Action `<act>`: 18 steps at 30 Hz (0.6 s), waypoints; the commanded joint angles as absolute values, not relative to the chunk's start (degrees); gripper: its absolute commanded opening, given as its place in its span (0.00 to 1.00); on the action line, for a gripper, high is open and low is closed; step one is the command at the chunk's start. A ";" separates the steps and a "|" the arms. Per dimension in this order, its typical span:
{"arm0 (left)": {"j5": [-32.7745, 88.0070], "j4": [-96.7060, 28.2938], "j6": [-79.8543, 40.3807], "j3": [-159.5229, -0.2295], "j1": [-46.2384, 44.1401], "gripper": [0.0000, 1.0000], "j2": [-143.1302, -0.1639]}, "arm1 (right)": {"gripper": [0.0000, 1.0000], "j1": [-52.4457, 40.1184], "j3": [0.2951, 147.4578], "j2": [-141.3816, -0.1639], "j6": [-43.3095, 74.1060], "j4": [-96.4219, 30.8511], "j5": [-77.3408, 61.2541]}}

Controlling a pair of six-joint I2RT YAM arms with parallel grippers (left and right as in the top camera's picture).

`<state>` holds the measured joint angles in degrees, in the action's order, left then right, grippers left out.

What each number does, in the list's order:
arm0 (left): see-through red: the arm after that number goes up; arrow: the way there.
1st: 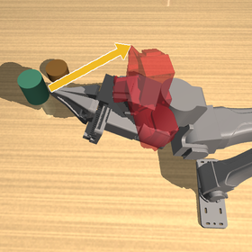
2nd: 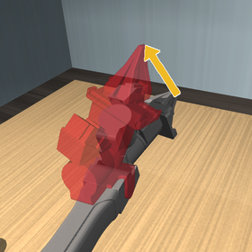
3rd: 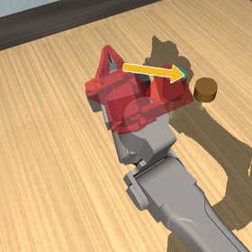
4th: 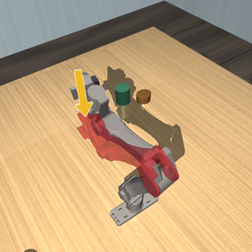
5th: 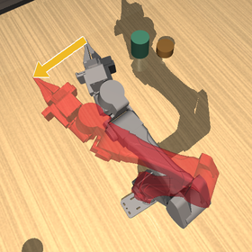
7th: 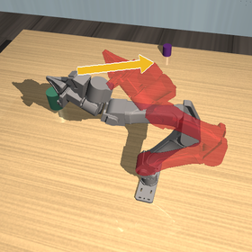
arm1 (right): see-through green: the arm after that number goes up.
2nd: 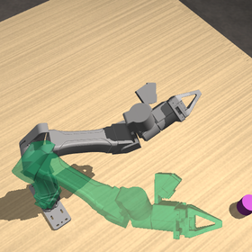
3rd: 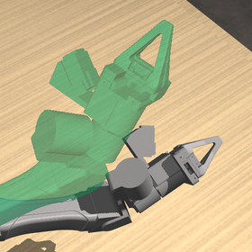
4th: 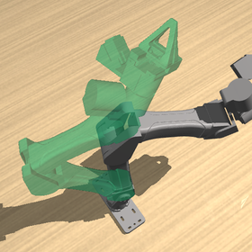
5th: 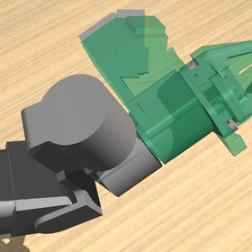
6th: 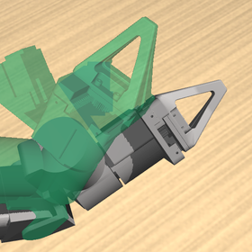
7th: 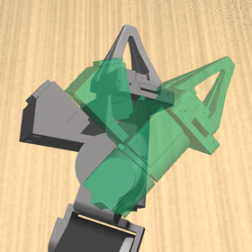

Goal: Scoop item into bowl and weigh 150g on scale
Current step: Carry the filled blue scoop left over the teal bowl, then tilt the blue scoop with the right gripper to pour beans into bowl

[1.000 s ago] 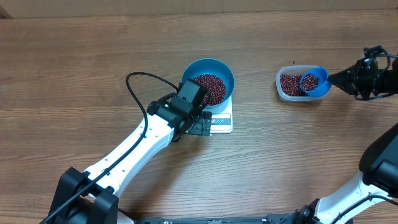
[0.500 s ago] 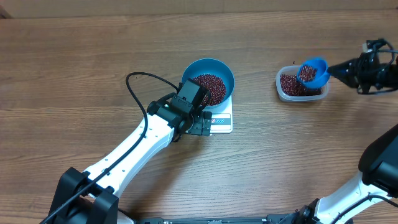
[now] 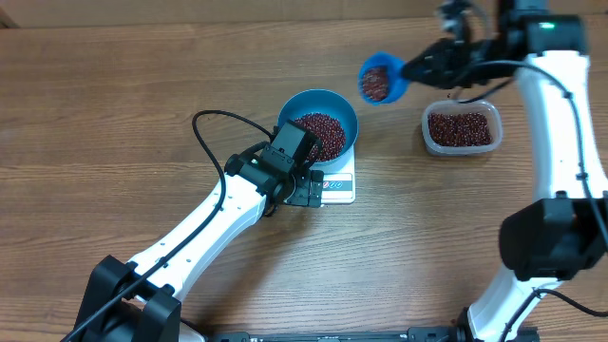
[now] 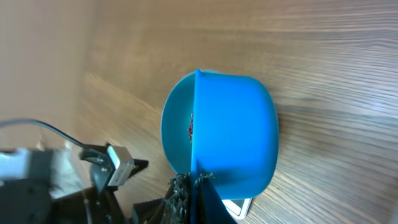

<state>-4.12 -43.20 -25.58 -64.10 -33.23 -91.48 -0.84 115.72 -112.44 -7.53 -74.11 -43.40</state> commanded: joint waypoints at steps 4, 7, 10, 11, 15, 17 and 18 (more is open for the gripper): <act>-3.81 -43.05 -26.39 -63.79 -33.01 1.00 -91.00 | 0.04 -11.20 117.30 -111.44 -12.82 -71.05 -27.33; -3.81 -43.07 -26.37 -63.79 -33.01 1.00 -91.00 | 0.04 -15.18 117.30 -111.44 -17.10 -70.54 -22.24; -3.81 -43.07 -26.39 -63.79 -33.01 1.00 -91.00 | 0.04 -19.42 117.30 -111.44 -19.90 -69.45 -13.96; -3.81 -43.07 -26.39 -63.79 -33.01 1.00 -91.00 | 0.04 -20.56 117.30 -111.44 -20.27 -69.04 -11.20; -3.81 -43.05 -26.39 -63.79 -33.01 1.00 -91.00 | 0.04 -24.51 117.30 -111.44 -21.61 -66.83 -1.98; -3.81 -43.05 -26.37 -63.79 -33.01 0.99 -91.00 | 0.04 -25.45 117.30 -111.44 -23.92 -66.41 -1.54; -3.81 -43.07 -26.39 -63.79 -33.01 1.00 -91.00 | 0.04 -25.76 117.30 -111.44 -24.82 -66.32 -1.50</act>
<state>-4.10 -43.20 -25.58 -64.10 -33.23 -91.48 -25.06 115.72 -112.44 -21.04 -66.89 -6.68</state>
